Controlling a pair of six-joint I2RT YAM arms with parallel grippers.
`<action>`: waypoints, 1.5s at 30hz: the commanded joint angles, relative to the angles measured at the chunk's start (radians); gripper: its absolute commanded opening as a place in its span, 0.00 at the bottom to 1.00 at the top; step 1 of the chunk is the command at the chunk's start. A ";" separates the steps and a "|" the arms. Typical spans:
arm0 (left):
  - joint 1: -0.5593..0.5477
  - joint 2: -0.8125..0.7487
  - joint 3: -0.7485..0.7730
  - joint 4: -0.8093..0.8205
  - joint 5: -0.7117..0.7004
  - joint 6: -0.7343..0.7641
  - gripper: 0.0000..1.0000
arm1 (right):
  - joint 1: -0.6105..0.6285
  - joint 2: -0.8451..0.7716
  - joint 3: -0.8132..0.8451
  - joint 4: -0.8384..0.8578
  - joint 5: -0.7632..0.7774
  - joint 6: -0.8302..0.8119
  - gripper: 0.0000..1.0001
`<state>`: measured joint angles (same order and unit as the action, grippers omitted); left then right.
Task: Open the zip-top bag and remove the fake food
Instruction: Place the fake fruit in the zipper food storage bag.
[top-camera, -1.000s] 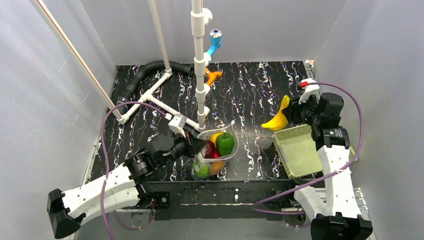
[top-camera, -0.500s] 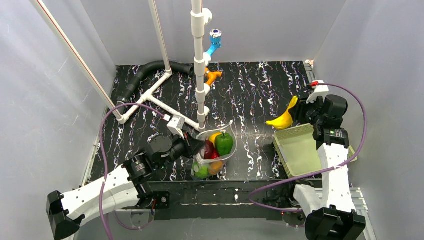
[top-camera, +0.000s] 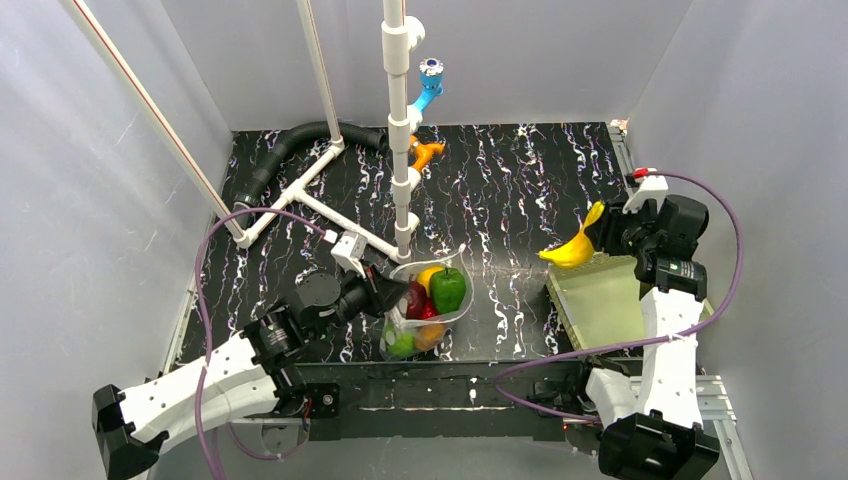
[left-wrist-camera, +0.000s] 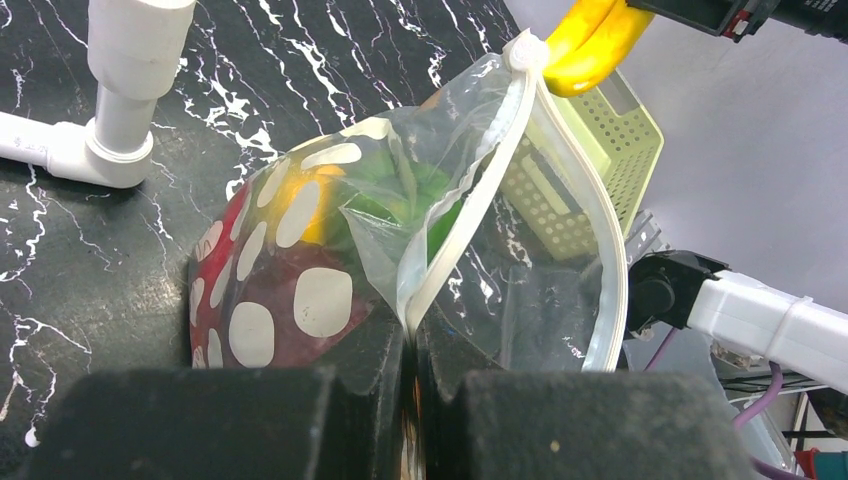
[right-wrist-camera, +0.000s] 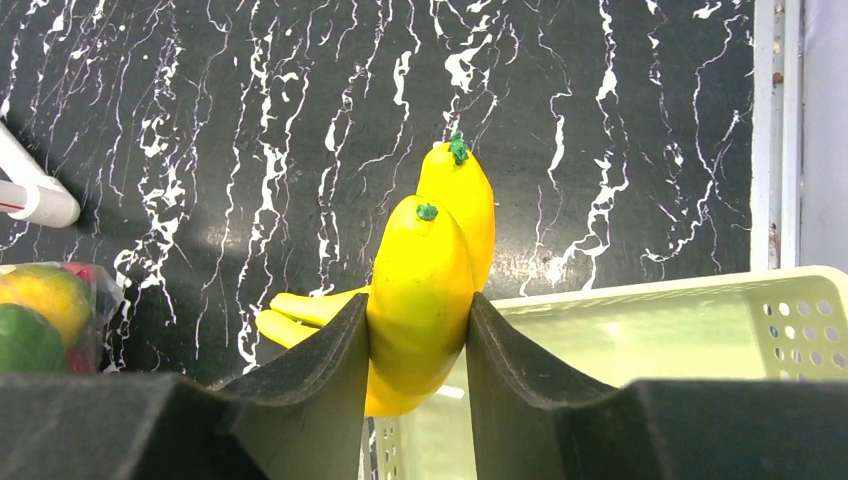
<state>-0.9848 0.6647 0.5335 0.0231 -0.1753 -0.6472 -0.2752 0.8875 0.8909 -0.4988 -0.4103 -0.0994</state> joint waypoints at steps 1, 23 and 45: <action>-0.001 -0.037 -0.013 0.002 -0.027 0.014 0.00 | -0.023 -0.032 0.061 -0.047 -0.001 -0.040 0.01; 0.000 -0.052 -0.013 -0.008 -0.027 0.018 0.00 | -0.259 0.020 0.003 -0.114 -0.133 -0.129 0.01; -0.001 -0.039 -0.011 -0.004 -0.027 0.018 0.00 | -0.317 0.159 -0.031 -0.095 -0.199 -0.173 0.18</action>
<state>-0.9848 0.6338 0.5186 0.0017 -0.1833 -0.6422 -0.5835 1.0370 0.8661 -0.6289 -0.5842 -0.2550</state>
